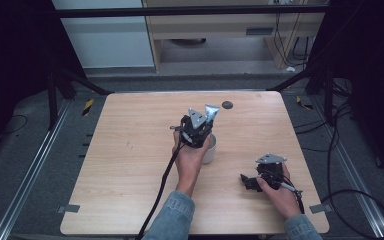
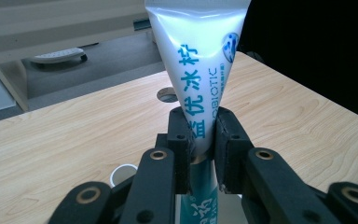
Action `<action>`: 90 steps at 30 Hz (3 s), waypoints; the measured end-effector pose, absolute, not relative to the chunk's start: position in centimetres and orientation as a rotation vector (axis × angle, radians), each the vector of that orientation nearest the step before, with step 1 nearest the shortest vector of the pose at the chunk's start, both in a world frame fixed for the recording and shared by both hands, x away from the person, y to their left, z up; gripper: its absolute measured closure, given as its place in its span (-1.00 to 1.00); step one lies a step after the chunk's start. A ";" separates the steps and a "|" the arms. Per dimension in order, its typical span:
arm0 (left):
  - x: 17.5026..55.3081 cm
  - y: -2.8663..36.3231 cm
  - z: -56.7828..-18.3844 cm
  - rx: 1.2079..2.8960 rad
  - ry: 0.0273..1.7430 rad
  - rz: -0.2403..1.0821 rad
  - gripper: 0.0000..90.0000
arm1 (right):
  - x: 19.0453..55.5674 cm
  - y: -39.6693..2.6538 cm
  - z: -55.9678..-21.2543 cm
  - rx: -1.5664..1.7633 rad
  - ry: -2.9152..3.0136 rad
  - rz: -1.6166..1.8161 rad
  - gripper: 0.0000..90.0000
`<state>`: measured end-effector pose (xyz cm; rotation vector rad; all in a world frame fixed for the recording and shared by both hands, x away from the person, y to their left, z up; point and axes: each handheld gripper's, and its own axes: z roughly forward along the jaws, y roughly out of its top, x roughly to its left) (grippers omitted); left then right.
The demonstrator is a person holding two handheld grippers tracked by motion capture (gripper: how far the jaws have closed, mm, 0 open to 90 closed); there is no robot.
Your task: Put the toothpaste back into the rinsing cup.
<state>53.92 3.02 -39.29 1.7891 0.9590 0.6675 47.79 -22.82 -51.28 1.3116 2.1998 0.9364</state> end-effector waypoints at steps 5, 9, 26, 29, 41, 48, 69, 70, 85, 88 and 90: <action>53.9 3.0 -39.5 1.792 0.959 0.666 0.73 | 47.8 -22.8 -51.3 1.313 2.200 0.937 -0.99; 54.0 3.1 -39.8 1.791 0.965 0.664 0.73 | 47.8 -22.8 -51.3 1.312 2.200 0.937 -0.99; 54.2 3.2 -40.6 1.806 0.971 0.659 0.73 | 47.8 -22.8 -51.3 1.312 2.200 0.935 -0.99; 54.1 3.2 -40.7 1.800 0.971 0.661 0.73 | 47.8 -22.8 -51.3 1.315 2.199 0.935 -0.99; 53.9 3.2 -41.0 1.782 0.970 0.680 0.73 | 47.8 -22.8 -51.3 1.310 2.200 0.935 -0.99; 53.8 3.2 -41.1 1.765 0.970 0.693 0.73 | 47.8 -22.8 -51.3 1.314 2.199 0.935 -0.99; 53.4 3.2 -42.1 1.752 0.968 0.699 0.71 | 47.8 -22.8 -51.3 1.310 2.200 0.935 -0.99; 53.4 3.1 -42.0 1.753 0.970 0.697 0.71 | 47.8 -22.8 -51.3 1.310 2.200 0.935 -0.99; 53.6 2.8 -41.7 1.769 0.991 0.666 0.67 | 47.8 -22.8 -51.3 1.310 2.200 0.935 -0.99; 53.5 2.8 -41.7 1.770 0.992 0.661 0.66 | 47.8 -22.8 -51.3 1.310 2.200 0.935 -0.99; 53.5 2.8 -41.7 1.775 0.989 0.665 0.66 | 47.8 -22.8 -51.3 1.314 2.199 0.935 -0.99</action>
